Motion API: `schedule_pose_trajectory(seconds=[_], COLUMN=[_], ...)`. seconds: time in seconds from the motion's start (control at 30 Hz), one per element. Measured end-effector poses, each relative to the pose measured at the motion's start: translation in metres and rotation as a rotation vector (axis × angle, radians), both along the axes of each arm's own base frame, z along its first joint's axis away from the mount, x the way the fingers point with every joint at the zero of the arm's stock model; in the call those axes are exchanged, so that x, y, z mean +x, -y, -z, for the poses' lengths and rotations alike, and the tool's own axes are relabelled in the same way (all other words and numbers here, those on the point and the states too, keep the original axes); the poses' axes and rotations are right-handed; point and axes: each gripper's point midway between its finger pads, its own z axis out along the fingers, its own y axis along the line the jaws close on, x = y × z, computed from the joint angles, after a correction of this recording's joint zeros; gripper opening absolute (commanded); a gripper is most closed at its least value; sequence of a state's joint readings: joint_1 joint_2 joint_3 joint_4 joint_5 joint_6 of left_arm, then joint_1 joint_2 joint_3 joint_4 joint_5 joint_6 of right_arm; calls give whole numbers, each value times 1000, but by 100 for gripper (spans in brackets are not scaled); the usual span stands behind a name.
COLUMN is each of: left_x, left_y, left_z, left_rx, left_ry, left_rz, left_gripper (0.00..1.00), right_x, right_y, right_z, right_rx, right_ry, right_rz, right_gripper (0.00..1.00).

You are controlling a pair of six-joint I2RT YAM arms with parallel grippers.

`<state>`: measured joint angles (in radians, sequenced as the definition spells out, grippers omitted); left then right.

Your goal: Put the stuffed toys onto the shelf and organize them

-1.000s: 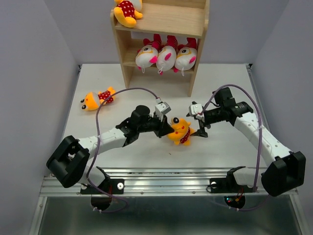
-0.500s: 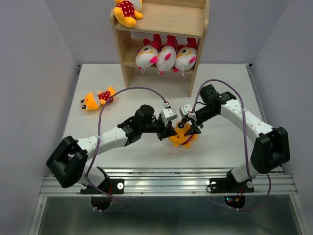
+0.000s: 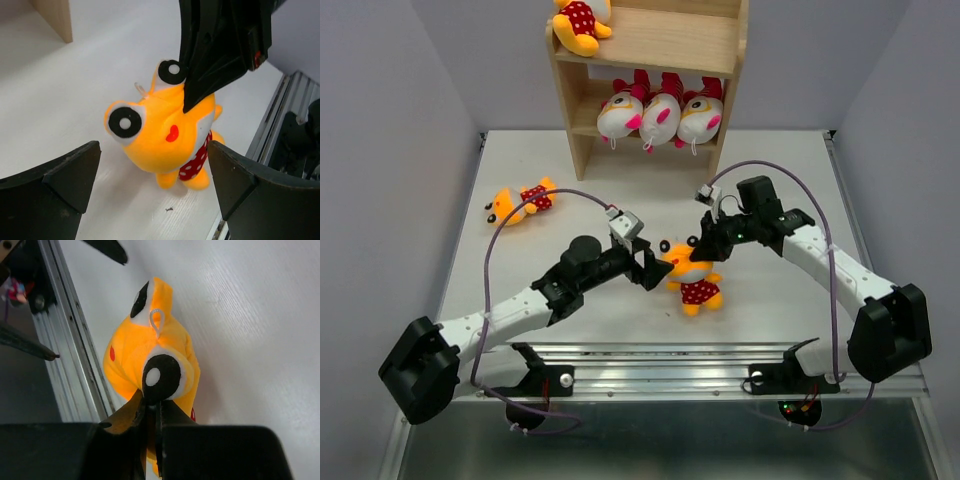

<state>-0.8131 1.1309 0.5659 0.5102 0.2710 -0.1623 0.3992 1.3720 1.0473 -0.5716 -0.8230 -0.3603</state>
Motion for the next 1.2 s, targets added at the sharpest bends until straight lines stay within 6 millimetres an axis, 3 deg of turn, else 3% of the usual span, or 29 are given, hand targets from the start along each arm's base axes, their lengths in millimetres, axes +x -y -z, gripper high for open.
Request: schedule_pose_trajectory(seconds=[0.1, 0.27, 0.43, 0.63, 0.7, 0.73, 0.83, 0.87, 0.97, 1.0, 1.1, 1.13, 1.2], left_x=[4, 10, 11, 10, 12, 15, 19, 19, 21, 21, 21, 20, 17], left_y=[-13, -17, -11, 1, 6, 10, 15, 15, 18, 17, 13, 8, 2], left_z=[-7, 4, 15, 46, 52, 53, 54, 53, 48, 48, 42, 40, 29], left_rx=[-94, -154, -173, -117, -103, -97, -86, -82, -80, -74, -63, -49, -39], left_ry=[-20, -120, -194, -289, -307, -314, -322, -322, -315, -312, -288, -272, -240], left_rz=[-88, -164, -173, -144, -138, -134, -133, -131, -125, -127, -133, -140, -144], left_gripper=[99, 98, 93, 79, 70, 54, 23, 6, 0, 0, 0, 0, 0], right_x=[7, 25, 54, 65, 66, 66, 66, 66, 65, 65, 62, 60, 54], right_y=[-4, -2, -12, -20, -21, -22, -22, -21, -19, -18, -16, -15, -14], right_z=[0, 8, -25, -49, -52, -53, -54, -54, -55, -56, -60, -61, -66], right_rx=[58, 122, 305, 433, 448, 454, 469, 471, 477, 471, 454, 436, 415], right_ry=[-165, -346, -439, -513, -528, -536, -541, -541, -523, -492, -403, -330, -236], right_rz=[218, 541, 729, 781, 785, 786, 788, 789, 782, 768, 718, 673, 601], right_gripper=[1, 1, 1, 1, 1, 1, 1, 1, 3, 6, 35, 62, 100])
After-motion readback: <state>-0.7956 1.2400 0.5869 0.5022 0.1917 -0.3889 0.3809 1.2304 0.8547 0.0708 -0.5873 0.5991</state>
